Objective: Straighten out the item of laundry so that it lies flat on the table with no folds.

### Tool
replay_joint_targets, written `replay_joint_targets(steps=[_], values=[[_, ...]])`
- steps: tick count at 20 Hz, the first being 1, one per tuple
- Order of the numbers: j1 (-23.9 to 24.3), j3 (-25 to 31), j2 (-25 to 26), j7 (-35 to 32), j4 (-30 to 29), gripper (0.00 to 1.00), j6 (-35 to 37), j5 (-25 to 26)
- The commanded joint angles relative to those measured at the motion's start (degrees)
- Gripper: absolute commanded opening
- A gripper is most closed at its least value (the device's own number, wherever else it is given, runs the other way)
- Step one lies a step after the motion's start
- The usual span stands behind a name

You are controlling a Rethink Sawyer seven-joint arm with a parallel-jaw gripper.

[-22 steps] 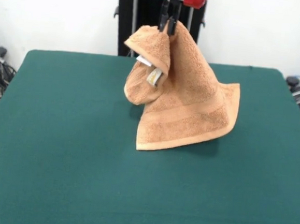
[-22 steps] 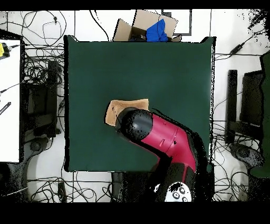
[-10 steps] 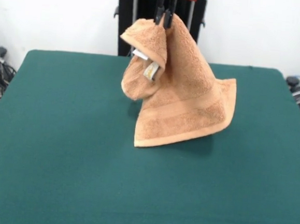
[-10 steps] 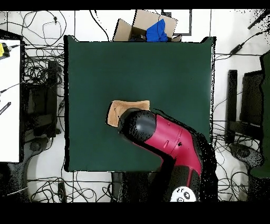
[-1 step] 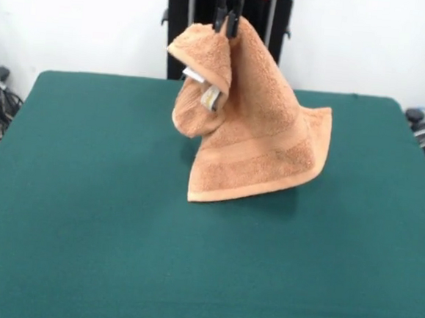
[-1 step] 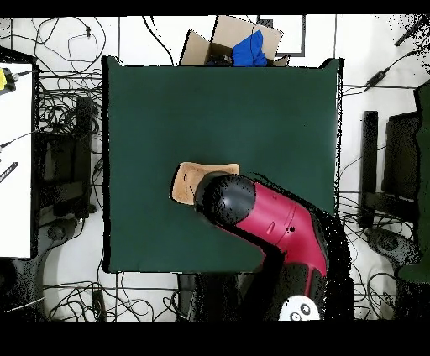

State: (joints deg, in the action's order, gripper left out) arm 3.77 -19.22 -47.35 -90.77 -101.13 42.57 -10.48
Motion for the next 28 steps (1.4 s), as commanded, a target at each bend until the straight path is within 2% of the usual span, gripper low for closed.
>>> replay_joint_targets(steps=[1, 6, 9, 17, 28], values=[[2.31, 9.22, 3.78, -2.07, -2.26, 0.0, -7.1, 1.86], [3.28, 10.76, 4.31, -2.63, -3.68, 0.0, -10.11, 1.85], [5.62, 13.08, 4.17, -0.72, -5.49, 0.0, -11.82, 1.54], [9.52, 15.64, 3.65, 1.55, -5.81, 0.0, -11.57, 3.92], [12.29, 17.07, 2.6, 1.59, -4.13, 0.0, -8.78, 7.84]])
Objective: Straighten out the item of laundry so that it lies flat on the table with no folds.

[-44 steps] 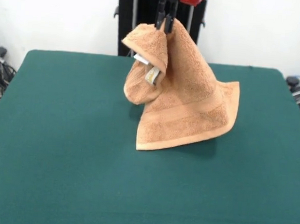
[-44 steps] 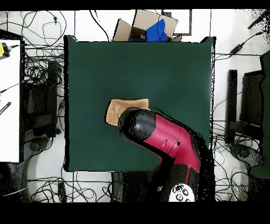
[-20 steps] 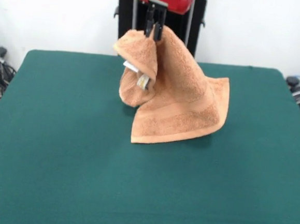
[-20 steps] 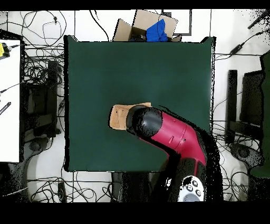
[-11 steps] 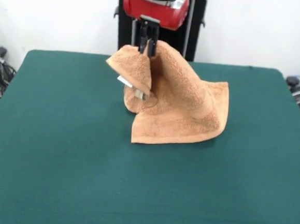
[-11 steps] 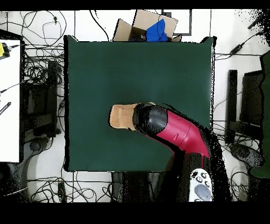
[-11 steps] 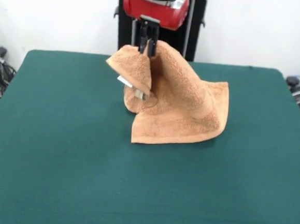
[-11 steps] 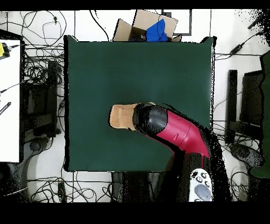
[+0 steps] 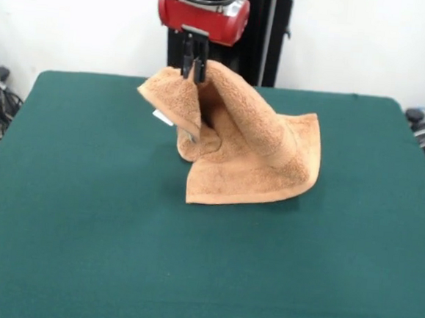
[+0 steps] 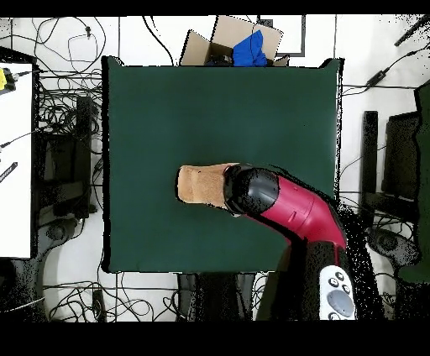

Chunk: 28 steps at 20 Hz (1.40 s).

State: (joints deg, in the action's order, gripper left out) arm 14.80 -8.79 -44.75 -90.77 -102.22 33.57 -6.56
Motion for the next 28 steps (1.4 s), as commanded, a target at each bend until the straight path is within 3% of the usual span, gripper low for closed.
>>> replay_joint_targets(steps=[1, 14, 28], values=[[1.5, 6.76, -0.05, 1.59, -2.9, 0.0, 0.39, 4.29], [2.77, 8.04, 0.29, -0.26, -3.04, 0.0, -1.1, 6.7], [2.38, 9.03, 5.6, -5.17, -5.54, 0.0, -13.88, 9.18]])
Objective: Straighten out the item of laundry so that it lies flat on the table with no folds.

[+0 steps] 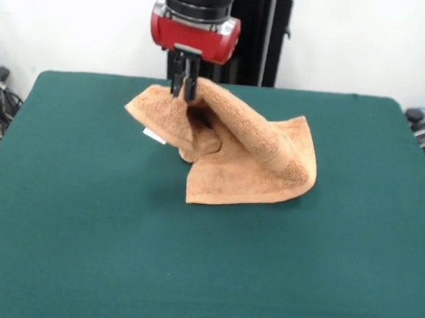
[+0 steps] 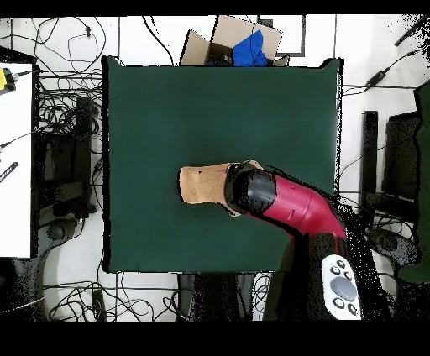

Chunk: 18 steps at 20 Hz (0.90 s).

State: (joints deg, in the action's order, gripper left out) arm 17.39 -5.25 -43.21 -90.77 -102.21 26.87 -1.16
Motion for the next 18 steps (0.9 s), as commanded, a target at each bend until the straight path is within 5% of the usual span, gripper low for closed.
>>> replay_joint_targets(steps=[1, 18], values=[[-0.45, 5.31, 4.31, -5.63, -5.78, 0.0, -8.22, 4.07], [-2.15, 4.12, 4.97, -7.56, -7.11, 0.0, -11.12, 4.62]])
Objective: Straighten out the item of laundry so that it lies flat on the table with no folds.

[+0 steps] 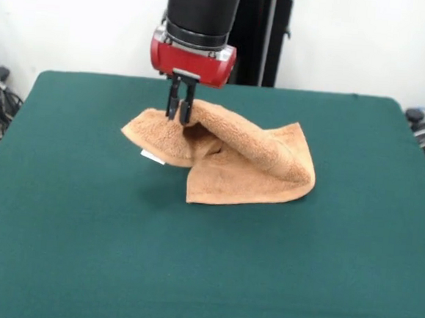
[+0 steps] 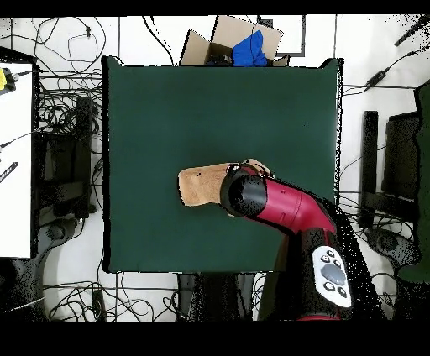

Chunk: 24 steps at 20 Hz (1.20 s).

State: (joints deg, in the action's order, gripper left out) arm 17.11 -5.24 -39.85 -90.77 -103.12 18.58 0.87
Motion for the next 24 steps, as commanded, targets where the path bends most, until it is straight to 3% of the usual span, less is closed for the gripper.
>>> replay_joint_targets(steps=[1, 23, 24], values=[[-1.97, 4.05, 1.58, -7.64, -6.21, 0.0, -2.84, 2.54], [-2.87, 3.21, 1.27, -7.4, -6.18, 0.0, -4.05, 2.65], [-3.0, 3.03, 1.31, -7.35, -6.11, 1.0, -3.8, 2.64]])
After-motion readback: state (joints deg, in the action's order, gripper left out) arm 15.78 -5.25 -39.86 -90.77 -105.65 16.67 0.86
